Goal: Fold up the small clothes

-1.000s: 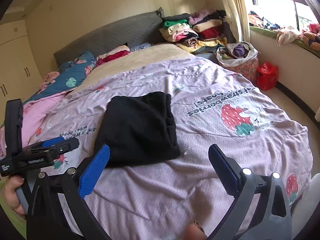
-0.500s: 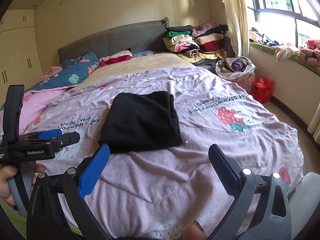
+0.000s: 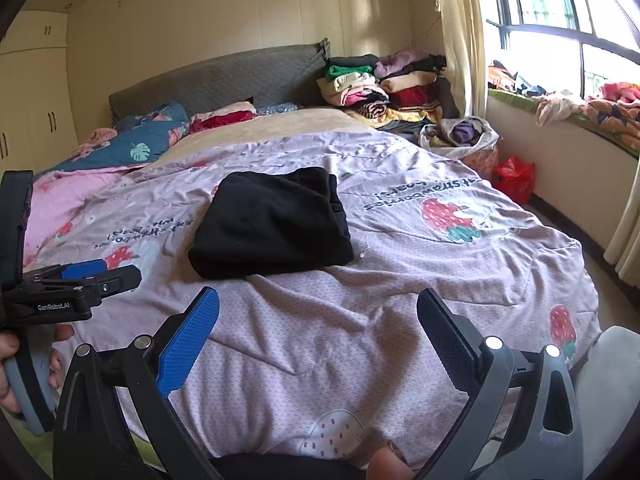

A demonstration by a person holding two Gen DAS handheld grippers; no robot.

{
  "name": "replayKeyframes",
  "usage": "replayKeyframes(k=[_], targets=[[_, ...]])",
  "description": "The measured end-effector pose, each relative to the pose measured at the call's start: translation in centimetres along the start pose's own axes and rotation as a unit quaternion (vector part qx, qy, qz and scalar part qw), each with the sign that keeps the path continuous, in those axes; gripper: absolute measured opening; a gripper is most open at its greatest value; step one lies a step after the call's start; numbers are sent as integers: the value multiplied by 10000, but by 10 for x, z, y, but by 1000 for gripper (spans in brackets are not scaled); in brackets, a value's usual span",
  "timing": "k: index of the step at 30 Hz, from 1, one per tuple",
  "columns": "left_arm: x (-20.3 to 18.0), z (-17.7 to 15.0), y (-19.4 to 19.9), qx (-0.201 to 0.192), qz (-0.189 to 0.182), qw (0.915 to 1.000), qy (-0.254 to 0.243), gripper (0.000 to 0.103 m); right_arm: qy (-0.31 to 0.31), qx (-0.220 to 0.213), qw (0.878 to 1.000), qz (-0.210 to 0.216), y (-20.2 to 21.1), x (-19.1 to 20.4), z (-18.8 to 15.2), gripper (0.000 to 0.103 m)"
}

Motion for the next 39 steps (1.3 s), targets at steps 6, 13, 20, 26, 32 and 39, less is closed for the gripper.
replayKeyframes(k=[6, 13, 20, 26, 32, 39], targets=[[-3, -7, -2, 3, -26, 10000, 15, 94, -108, 126, 9999, -23, -5, -2, -15, 99], [-5, -11, -3, -51, 6, 10000, -14, 94, -138, -185, 9996, -136, 4, -6, -10, 99], [0, -13, -4, -69, 138, 9999, 35, 94, -140, -364, 9991, -181, 9, -7, -8, 99], [1, -13, -2, -45, 118, 9999, 77, 94, -209, -268, 9993, -137, 8, -6, -12, 99], [0, -14, -2, -26, 115, 9999, 72, 94, -196, -176, 9995, -168, 6, -4, -16, 99], [1, -15, 0, -32, 146, 9999, 72, 94, -216, -123, 9995, -179, 6, -3, -19, 99]])
Point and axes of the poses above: each gripper's, at about its wrist camera, not at the fingertips, and y roughly against the way its jaws point, x to its left, z to its top, the point moved 10 cm from there along -y, roughly the way its jaws point, and after that the axes turned 3 degrees about -z, right-handed, at the moved point
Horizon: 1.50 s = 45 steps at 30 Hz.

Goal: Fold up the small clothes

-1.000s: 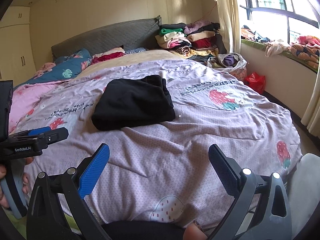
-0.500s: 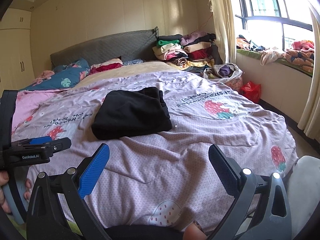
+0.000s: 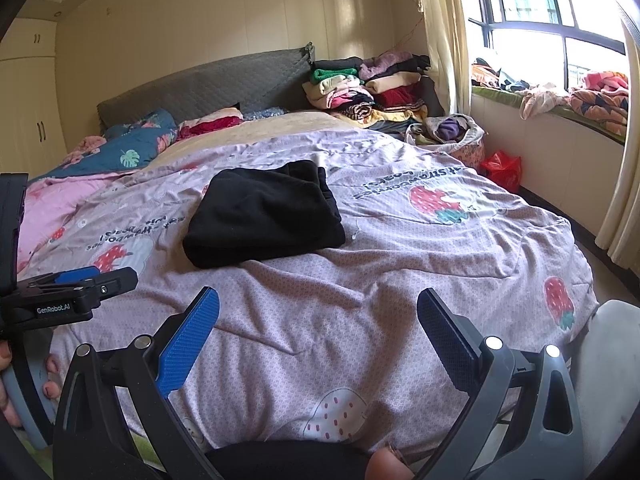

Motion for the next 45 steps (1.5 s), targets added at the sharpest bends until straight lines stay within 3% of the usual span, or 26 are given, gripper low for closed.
replayKeyframes(k=[45], targets=[[3, -2, 4, 32, 60, 10000, -8, 94, -18, 22, 10000, -8, 0, 0, -2, 99]])
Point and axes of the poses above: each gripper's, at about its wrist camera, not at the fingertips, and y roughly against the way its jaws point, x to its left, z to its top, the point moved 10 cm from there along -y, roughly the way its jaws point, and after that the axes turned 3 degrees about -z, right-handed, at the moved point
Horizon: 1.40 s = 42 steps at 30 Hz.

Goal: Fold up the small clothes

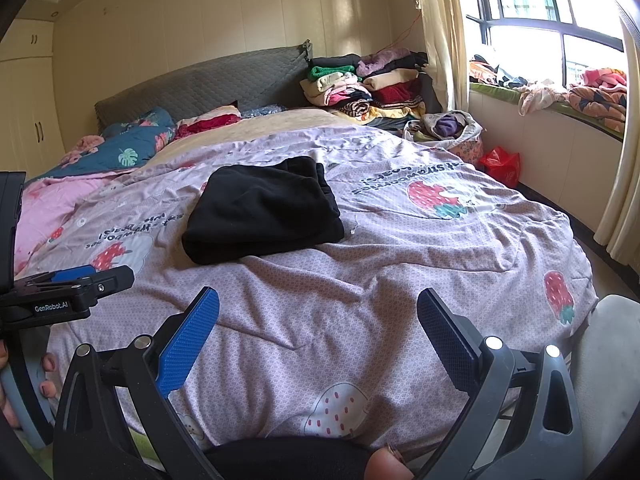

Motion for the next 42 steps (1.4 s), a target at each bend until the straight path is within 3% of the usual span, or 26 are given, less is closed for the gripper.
replayKeyframes(k=[42], targets=[[9, -5, -5, 162, 103, 9998, -3, 94, -48, 60, 10000, -15, 0, -4, -8, 99]])
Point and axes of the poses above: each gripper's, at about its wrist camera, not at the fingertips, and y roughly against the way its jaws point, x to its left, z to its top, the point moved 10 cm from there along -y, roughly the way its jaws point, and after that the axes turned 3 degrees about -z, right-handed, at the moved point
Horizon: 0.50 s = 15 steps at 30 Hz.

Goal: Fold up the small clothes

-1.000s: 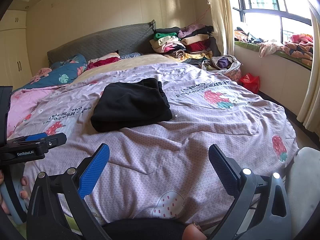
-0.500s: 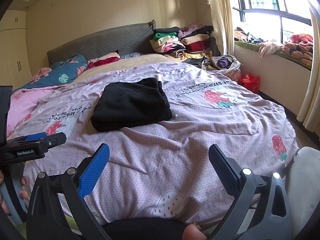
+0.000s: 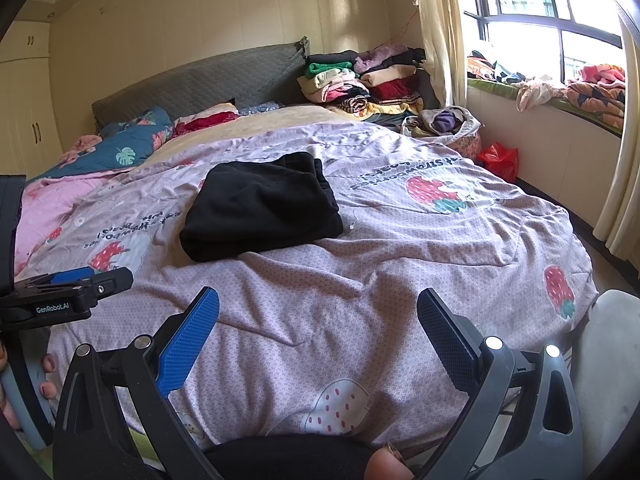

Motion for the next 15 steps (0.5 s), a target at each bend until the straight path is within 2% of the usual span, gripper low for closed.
replayKeyframes(k=[5, 6, 8, 9, 11, 12, 13, 14, 15], targets=[[11, -3, -9, 190, 55, 9997, 138, 94, -294, -9, 9992, -255, 4, -25, 0, 99], [19, -3, -11, 242, 63, 9993, 272, 94, -400, -23, 9983, -425, 6, -36, 3, 99], [42, 0, -11, 210, 248, 9981, 516, 94, -850, -29, 9912, -1015, 14, -87, 5, 99], [66, 4, -10, 199, 380, 9965, 721, 94, -1111, -12, 9853, -1300, 19, -117, 5, 99], [117, 13, -5, 115, 702, 9908, 1152, 94, -1616, 76, 9683, -1902, 28, -179, 0, 99], [143, 17, 0, 59, 888, 9868, 1356, 94, -1892, 145, 9556, -2252, 34, -215, -6, 99], [178, 22, 7, -28, 1160, 9803, 1600, 94, -2260, 284, 9339, -2756, 41, -266, -18, 99], [214, 25, 15, -131, 1476, 9722, 1814, 94, -2520, 432, 9172, -3057, 45, -303, -29, 99], [255, 27, 26, -213, 1878, 9605, 2043, 94, -2787, 592, 8995, -3311, 49, -338, -43, 99]])
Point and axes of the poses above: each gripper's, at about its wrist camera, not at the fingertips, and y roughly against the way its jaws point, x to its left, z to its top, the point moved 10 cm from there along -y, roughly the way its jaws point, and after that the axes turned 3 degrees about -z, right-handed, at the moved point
